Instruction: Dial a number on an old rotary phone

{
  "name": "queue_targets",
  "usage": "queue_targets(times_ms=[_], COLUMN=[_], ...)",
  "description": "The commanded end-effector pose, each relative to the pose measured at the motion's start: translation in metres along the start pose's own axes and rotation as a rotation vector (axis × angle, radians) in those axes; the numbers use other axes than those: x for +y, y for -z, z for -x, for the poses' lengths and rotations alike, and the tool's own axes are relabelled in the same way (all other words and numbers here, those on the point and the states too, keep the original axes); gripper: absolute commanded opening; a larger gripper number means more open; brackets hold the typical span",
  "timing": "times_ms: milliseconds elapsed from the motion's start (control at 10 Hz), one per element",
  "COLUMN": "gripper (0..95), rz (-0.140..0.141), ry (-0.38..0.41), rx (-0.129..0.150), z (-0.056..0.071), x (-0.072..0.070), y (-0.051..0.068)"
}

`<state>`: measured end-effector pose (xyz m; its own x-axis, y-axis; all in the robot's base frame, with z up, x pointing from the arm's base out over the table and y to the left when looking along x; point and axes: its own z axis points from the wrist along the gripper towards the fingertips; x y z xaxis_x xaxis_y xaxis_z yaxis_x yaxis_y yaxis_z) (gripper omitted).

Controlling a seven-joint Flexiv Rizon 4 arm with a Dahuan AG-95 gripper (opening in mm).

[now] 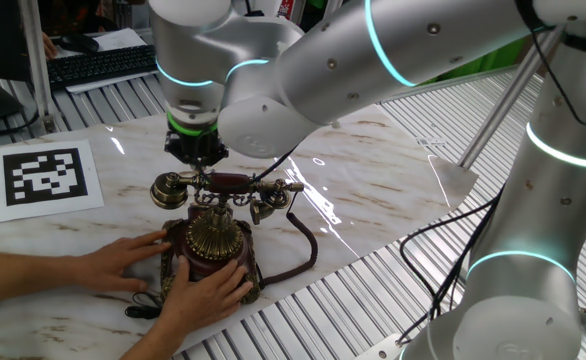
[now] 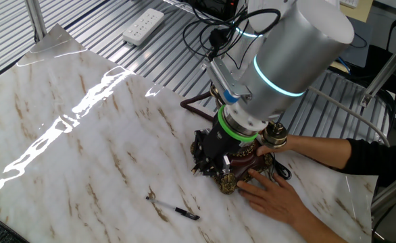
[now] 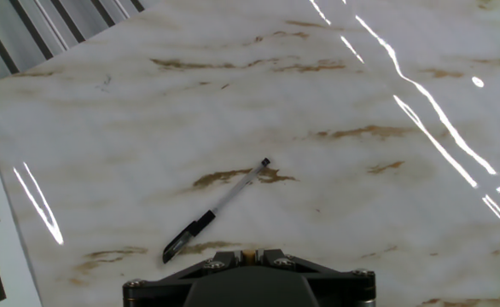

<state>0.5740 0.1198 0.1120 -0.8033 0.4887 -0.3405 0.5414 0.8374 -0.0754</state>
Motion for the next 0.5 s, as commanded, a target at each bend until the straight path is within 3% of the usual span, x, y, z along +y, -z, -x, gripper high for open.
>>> queue_targets(times_ms=[100,500], gripper=[0.0,0.0], rz=[0.002,-0.003], ry=[0.000,-0.013], rx=[-0.012,-0.021], z=[-0.0008,0.0000], x=[0.0021,0.0044], y=[-0.0017,-0.0044])
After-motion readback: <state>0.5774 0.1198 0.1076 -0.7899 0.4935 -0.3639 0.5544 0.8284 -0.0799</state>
